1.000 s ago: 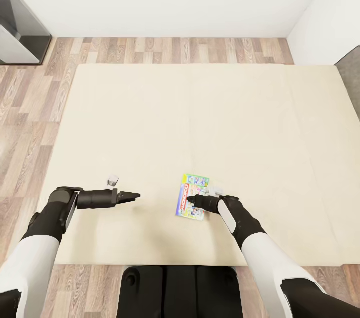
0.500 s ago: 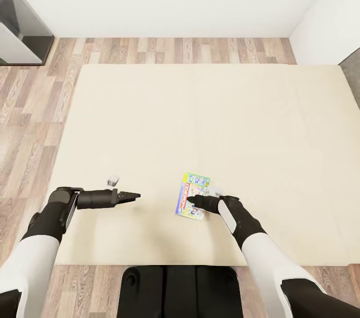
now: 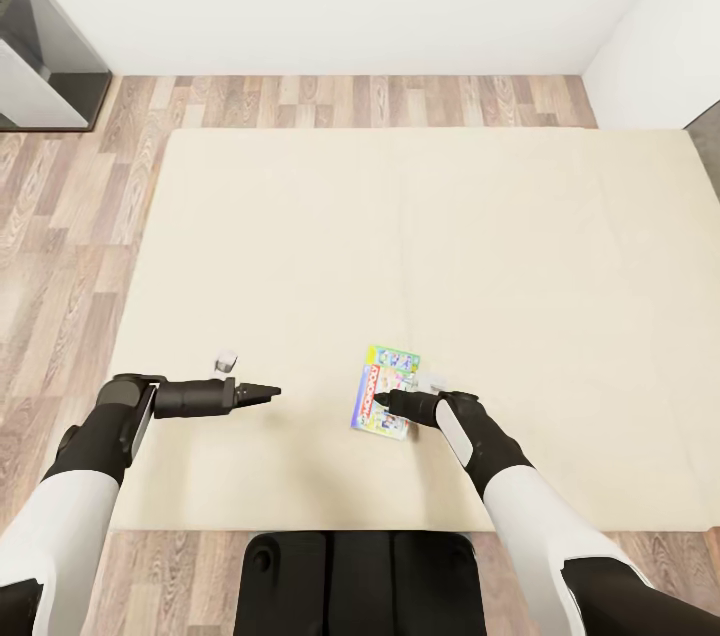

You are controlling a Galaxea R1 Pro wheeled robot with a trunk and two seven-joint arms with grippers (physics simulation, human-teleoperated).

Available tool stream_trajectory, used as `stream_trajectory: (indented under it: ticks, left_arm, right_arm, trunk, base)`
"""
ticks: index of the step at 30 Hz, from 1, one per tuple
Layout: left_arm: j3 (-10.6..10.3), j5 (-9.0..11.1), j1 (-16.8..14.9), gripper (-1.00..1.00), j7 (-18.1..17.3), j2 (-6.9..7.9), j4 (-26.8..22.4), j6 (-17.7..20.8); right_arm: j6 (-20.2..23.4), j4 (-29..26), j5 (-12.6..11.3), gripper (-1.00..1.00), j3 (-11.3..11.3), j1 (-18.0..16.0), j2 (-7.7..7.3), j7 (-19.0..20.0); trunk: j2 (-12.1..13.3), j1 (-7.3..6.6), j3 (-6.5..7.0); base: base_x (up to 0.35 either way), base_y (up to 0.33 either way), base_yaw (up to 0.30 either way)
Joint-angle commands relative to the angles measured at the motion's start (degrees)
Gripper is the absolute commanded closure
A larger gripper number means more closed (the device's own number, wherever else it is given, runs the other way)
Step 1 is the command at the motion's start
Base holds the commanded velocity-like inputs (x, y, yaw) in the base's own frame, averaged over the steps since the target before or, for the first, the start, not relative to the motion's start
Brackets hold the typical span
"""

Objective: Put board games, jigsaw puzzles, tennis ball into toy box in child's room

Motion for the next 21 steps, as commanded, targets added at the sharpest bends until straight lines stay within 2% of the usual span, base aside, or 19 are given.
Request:
stream_trajectory:
  ticks: [1,21]
  left_arm:
    - [0.1,-0.6,0.0,-1.0,-0.5,-0.03,0.0,0.6]
    - [0.1,-0.6,0.0,-1.0,-0.5,-0.03,0.0,0.6]
  right_arm:
    - [0.3,-0.1,-0.1,-1.0,0.0,0.0,0.01,0.0]
    - [0.3,-0.1,-0.1,-1.0,0.0,0.0,0.01,0.0]
  trunk:
    - [-0.1,0.03,-0.06]
    - [-0.1,0.03,-0.06]
  base:
    - [0.0,0.101,0.0]
    - [0.0,0.135,0.0]
